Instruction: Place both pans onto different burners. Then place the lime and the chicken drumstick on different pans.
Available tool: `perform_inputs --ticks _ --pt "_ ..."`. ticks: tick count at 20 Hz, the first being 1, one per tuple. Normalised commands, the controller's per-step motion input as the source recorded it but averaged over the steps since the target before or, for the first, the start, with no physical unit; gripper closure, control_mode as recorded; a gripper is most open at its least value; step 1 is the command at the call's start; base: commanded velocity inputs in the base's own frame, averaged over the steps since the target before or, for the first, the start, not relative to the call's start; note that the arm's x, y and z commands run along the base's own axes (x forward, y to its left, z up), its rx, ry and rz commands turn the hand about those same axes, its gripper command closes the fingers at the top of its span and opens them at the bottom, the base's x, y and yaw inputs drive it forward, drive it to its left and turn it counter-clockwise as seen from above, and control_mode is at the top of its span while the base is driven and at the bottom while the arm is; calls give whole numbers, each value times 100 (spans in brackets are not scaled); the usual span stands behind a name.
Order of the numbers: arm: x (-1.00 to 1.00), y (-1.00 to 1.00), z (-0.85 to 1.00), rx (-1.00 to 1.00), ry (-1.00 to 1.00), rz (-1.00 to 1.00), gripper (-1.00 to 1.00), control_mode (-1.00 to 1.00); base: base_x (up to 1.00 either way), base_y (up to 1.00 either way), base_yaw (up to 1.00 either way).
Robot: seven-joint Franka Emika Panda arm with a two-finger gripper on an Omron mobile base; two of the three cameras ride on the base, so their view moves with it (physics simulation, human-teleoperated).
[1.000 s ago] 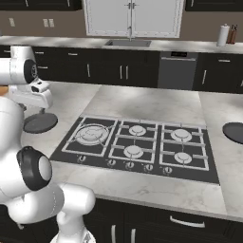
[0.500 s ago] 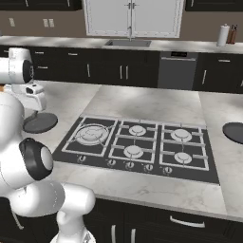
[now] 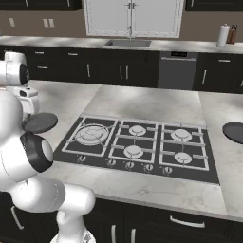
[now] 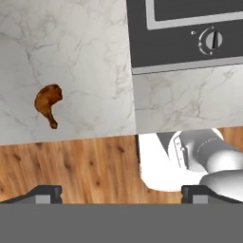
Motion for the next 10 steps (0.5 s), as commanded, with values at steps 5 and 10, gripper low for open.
perform_inputs --ticks 5,10 --pt "0 22 -21 0 -1 0 -100 -100 0 0 0" --pt "0 28 -17 0 -4 -2 -100 -100 0 0 0"
